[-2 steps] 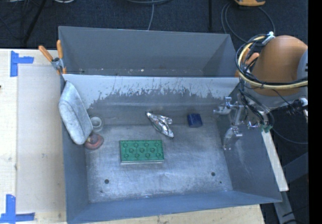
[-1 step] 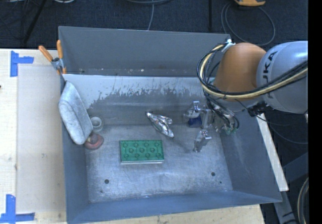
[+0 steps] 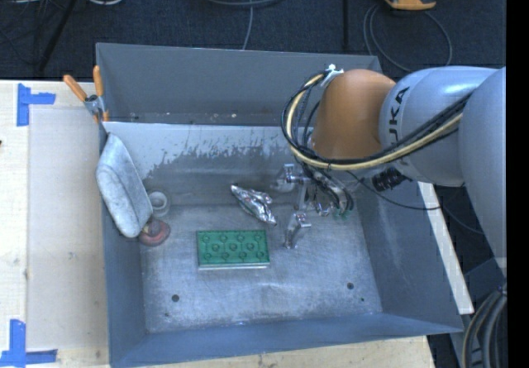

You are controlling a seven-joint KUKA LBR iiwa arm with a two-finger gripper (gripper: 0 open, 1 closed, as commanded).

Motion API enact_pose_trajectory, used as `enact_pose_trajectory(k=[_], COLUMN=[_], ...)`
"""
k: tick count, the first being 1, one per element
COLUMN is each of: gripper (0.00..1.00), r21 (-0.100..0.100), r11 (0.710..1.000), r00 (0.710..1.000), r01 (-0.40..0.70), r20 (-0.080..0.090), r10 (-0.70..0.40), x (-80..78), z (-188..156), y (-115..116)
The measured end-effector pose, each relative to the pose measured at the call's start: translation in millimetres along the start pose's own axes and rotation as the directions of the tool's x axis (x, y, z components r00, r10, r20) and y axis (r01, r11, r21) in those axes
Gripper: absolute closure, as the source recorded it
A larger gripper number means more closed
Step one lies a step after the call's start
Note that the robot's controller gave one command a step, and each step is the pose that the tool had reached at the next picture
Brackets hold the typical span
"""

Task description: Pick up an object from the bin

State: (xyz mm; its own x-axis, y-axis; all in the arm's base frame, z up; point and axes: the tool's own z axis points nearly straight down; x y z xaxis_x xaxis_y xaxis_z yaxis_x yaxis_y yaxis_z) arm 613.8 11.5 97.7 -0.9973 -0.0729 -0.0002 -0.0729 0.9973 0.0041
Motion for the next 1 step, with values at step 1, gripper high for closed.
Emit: enact_pose_trajectory(k=[1], gripper=[0.0], r21=[0.007], r11=[0.96], r00=[0.96], r01=[-0.279], r20=[0.004], r10=[0.279], x=[-14.4], z=[22.0], y=[53.8])
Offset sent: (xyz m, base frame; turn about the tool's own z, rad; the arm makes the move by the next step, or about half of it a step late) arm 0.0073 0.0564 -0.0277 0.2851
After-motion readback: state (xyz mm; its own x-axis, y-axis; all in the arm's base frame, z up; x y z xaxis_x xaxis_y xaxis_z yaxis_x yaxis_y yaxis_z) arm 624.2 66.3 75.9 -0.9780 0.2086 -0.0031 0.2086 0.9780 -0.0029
